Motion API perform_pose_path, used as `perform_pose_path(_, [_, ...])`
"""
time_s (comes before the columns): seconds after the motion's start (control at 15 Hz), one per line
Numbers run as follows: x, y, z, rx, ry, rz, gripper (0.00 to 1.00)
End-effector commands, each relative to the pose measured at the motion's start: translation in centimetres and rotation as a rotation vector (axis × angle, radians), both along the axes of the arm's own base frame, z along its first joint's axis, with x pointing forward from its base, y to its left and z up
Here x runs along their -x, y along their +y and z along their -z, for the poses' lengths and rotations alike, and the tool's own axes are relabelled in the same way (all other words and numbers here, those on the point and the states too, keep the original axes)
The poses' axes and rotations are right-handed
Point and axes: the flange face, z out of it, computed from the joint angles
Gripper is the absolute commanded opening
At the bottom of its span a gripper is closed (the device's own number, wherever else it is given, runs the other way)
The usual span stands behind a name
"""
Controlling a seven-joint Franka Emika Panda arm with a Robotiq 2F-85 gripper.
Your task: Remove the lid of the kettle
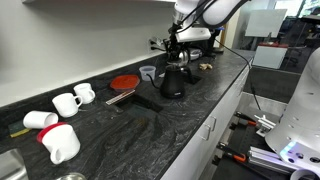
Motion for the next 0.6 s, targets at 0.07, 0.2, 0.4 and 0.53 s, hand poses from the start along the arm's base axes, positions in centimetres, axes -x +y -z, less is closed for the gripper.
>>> perform_pose_path(0.07, [3.9, 1.8, -0.8, 0.008, 0.016, -0.234, 0.17])
perform_pose_path(0.2, [5.5, 2.5, -1.2, -0.005, 0.033, -0.348, 0.17])
perform_pose_path(0.4, [7.2, 2.9, -1.6, -0.013, 0.056, -0.519, 0.17])
perform_pose_path(0.53, [8.1, 3.1, -1.8, -0.020, 0.073, -0.634, 0.17])
